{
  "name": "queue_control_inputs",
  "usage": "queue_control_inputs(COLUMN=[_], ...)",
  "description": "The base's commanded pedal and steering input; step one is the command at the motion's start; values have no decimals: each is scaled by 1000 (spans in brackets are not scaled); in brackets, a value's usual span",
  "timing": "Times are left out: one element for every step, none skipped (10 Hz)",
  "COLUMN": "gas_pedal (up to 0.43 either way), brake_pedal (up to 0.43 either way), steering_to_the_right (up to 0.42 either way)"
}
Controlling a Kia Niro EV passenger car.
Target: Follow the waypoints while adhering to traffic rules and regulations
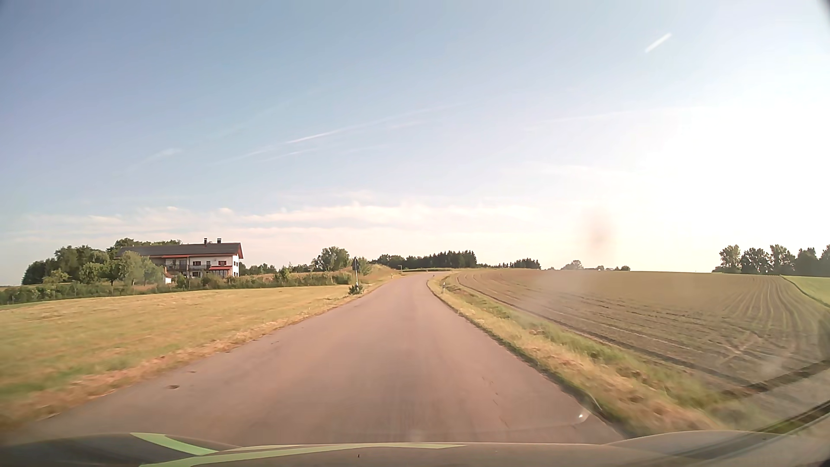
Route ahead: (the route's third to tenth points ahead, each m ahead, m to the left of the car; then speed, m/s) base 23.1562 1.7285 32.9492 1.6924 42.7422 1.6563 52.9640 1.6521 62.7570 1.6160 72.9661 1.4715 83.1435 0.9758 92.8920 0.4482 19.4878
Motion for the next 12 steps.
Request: queue_control_inputs(gas_pedal=[209,209,209,209,209,209,209,209,209,209,209,209], brake_pedal=[0,0,0,0,0,0,0,0,0,0,0,0], steering_to_the_right=[-4,-4,-4,-4,-4,-5,-5,-5,-5,-5,-5,-5])
